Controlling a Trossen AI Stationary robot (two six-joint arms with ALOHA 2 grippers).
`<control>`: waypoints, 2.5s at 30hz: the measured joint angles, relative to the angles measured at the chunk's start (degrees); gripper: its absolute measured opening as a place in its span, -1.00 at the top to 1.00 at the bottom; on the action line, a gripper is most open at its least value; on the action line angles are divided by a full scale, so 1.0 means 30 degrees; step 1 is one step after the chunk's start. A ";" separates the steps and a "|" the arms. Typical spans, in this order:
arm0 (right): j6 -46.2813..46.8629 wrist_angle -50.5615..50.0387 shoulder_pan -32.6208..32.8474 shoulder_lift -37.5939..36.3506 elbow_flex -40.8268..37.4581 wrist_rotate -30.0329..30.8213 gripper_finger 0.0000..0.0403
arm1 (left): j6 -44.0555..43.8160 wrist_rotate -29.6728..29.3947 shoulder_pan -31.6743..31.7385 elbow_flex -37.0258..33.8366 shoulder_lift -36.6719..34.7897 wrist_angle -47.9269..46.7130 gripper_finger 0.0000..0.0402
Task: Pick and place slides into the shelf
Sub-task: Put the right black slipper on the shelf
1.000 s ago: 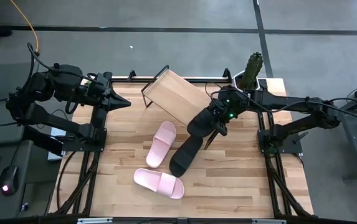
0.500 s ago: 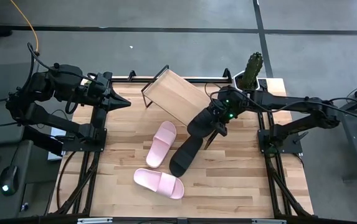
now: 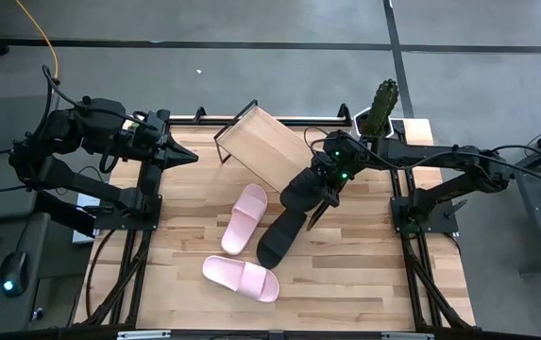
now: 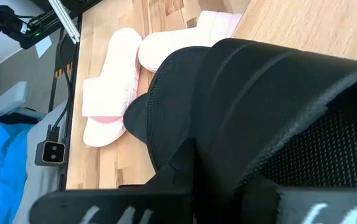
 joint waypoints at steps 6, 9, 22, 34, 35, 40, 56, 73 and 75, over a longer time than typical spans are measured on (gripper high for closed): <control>0.0233 -0.0020 -0.0071 -0.0003 0.0000 0.0131 0.94 | -0.0002 0.0000 0.0002 0.0000 0.0000 -0.0165 1.00; 0.0245 -0.0022 -0.0071 -0.0003 -0.0007 0.0149 0.90 | 0.0000 0.0000 0.0000 0.0000 0.0000 -0.0158 1.00; 0.0271 -0.0079 -0.0071 0.0004 -0.0029 0.0226 0.62 | 0.0000 0.0000 0.0002 0.0000 0.0000 -0.0151 1.00; 0.0233 -0.0371 -0.0079 0.0004 -0.0036 0.0109 0.36 | 0.0000 0.0000 0.0000 0.0000 0.0000 -0.0143 1.00; 0.0233 -0.0381 -0.0079 0.0004 -0.0036 0.0102 0.33 | 0.0000 0.0000 0.0000 0.0000 0.0000 -0.0143 1.00; 0.0233 -0.0419 -0.0079 0.0019 -0.0044 0.0029 0.16 | 0.0000 0.0000 0.0000 0.0000 0.0000 -0.0143 1.00; -0.0567 -0.2537 -0.0075 0.0033 0.0908 0.0413 -0.05 | 0.0000 0.0000 0.0000 0.0000 0.0000 -0.0151 1.00; -0.1027 -0.4256 -0.0079 -0.0076 0.3040 0.4305 -0.05 | 0.0000 0.0000 0.0000 -0.1960 0.0051 0.0520 1.00; -0.1073 -0.4714 -0.0079 -0.0076 0.3279 0.4770 -0.05 | 0.0000 -0.0001 0.0001 -0.1960 0.0056 0.0584 1.00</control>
